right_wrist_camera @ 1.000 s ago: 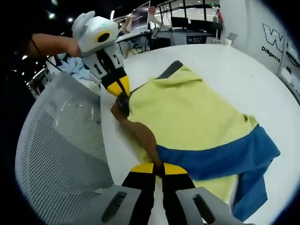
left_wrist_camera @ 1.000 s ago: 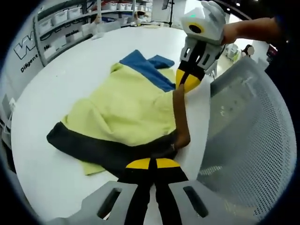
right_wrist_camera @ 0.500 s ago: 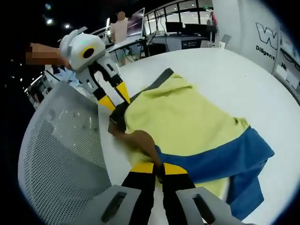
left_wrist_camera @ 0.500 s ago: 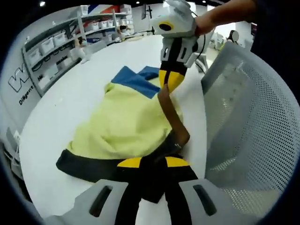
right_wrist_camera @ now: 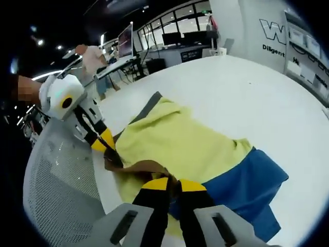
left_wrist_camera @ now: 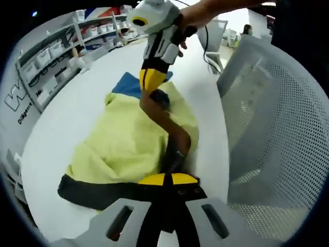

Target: Fold the garment on the visible template until the final outline fits inside the template.

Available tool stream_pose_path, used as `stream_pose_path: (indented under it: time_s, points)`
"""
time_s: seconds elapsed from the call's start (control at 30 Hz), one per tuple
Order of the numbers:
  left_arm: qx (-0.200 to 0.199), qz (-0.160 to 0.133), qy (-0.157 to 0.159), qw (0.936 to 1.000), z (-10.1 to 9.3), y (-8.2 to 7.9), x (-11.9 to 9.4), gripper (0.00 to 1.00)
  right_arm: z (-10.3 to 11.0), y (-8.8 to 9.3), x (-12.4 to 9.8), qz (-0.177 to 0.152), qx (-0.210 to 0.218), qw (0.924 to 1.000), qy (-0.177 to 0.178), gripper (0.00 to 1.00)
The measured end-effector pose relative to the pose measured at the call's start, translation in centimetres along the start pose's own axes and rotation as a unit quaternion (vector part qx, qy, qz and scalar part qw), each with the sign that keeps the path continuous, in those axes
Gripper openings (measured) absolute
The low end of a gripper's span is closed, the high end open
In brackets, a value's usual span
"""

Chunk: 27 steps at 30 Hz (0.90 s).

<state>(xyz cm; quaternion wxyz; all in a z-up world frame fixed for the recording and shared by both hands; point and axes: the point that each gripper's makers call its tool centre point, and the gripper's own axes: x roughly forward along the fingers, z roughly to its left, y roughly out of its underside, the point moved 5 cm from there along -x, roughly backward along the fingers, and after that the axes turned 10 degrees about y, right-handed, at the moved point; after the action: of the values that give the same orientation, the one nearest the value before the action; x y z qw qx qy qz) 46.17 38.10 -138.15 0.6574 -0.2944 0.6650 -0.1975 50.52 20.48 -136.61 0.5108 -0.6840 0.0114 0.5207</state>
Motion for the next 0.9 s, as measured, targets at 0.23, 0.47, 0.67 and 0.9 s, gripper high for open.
stream_pose_path:
  time_s: [0.23, 0.47, 0.67, 0.9]
  points:
    - [-0.113, -0.038, -0.016, 0.9928, 1.8, -0.2, -1.1, 0.03, 0.0, 1.2, -1.8, -0.017, 0.011, 0.9992, -0.036, 0.19]
    - [-0.138, -0.051, -0.026, 0.9887, 2.8, -0.2, -1.7, 0.03, 0.9, 3.7, -1.7, 0.001, -0.048, 0.9978, -0.046, 0.24]
    - [-0.159, -0.055, -0.041, 0.9849, 3.6, 0.0, -2.1, 0.03, 2.0, 4.0, -1.9, -0.008, -0.055, 0.9962, -0.066, 0.26]
    - [-0.203, -0.067, -0.066, 0.9747, 5.2, 0.3, -2.9, 0.03, 3.2, 4.8, -1.9, -0.007, -0.094, 0.9921, -0.083, 0.27]
